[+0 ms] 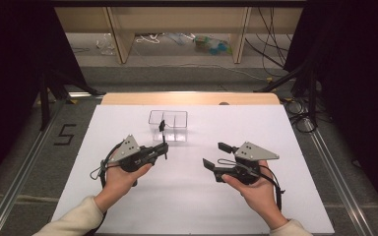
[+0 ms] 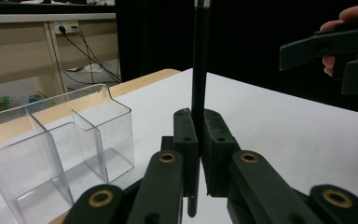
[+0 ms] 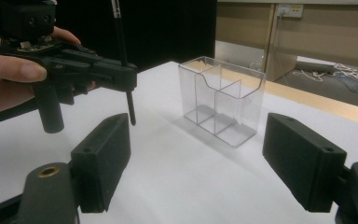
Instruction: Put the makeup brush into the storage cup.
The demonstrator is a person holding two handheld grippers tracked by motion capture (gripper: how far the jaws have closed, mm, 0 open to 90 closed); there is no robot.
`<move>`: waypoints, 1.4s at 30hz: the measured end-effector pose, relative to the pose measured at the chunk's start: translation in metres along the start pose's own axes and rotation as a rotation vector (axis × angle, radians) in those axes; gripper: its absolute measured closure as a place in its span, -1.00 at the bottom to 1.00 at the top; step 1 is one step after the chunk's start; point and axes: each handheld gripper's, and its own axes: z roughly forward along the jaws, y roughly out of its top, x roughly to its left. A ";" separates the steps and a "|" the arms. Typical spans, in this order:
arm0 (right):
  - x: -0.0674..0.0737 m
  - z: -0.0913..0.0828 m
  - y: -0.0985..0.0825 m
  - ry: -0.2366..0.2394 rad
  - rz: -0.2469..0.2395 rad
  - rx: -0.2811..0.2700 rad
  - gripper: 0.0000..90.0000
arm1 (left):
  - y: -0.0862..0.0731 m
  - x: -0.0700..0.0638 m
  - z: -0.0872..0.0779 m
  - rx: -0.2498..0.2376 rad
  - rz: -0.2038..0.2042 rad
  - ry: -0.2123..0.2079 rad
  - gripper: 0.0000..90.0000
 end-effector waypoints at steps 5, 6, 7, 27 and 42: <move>-0.002 -0.005 -0.002 -0.004 0.011 0.012 -0.47 | 0.000 -0.001 -0.001 -0.001 -0.005 0.003 0.89; -0.004 -0.005 -0.003 -0.004 0.001 0.000 -0.47 | 0.000 -0.001 -0.001 -0.001 -0.004 0.002 0.89; -0.003 -0.007 -0.003 0.002 0.015 0.015 -0.47 | 0.000 -0.001 -0.001 -0.001 -0.004 0.003 0.89; -0.014 -0.026 -0.012 -0.043 0.019 0.010 -0.48 | 0.001 0.003 -0.007 -0.008 -0.008 0.021 0.89; -0.018 -0.035 -0.018 -0.064 0.020 0.030 -0.49 | 0.001 0.005 -0.011 -0.015 -0.008 0.032 0.89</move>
